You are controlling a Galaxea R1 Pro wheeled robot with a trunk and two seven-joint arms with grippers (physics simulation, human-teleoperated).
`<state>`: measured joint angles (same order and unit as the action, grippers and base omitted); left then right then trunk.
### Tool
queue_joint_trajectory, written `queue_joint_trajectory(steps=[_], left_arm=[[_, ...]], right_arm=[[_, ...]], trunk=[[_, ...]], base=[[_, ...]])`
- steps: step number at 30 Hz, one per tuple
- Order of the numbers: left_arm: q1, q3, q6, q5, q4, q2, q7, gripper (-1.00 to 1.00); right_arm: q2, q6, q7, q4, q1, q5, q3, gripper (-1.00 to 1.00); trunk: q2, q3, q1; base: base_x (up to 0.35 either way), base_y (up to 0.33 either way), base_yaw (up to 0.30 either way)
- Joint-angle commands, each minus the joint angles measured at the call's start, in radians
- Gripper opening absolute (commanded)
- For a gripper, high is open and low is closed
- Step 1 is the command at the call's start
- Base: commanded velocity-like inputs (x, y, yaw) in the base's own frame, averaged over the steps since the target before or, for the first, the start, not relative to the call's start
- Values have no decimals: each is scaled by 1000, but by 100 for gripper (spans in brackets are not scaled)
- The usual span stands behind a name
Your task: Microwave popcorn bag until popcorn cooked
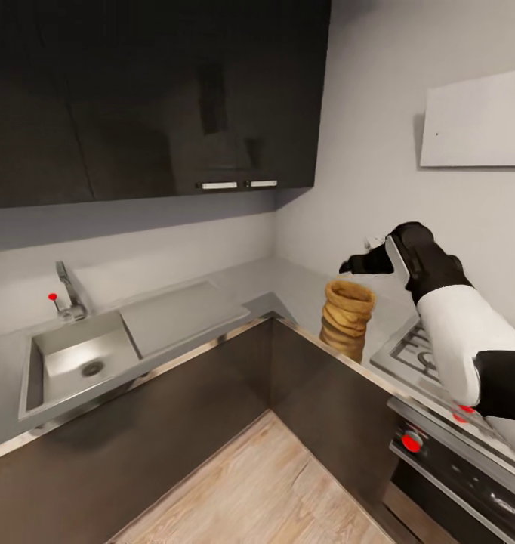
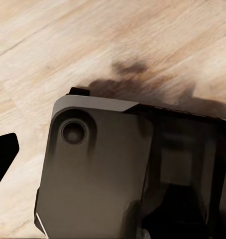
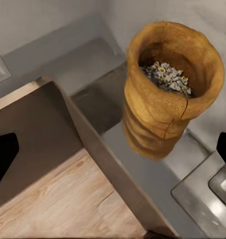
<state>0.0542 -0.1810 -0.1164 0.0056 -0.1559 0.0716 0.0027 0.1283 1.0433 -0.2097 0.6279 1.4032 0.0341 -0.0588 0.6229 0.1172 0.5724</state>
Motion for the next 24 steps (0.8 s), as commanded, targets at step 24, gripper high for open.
queue_joint_trajectory(steps=[24], left_arm=[[-3, -5, -5, -1, 0, 2, -1, 100]], right_arm=[[50, 4, 95, -287, 183, -7, -8, 100]], trunk=[[-125, -55, -69]], base=[[0, 0, 41]])
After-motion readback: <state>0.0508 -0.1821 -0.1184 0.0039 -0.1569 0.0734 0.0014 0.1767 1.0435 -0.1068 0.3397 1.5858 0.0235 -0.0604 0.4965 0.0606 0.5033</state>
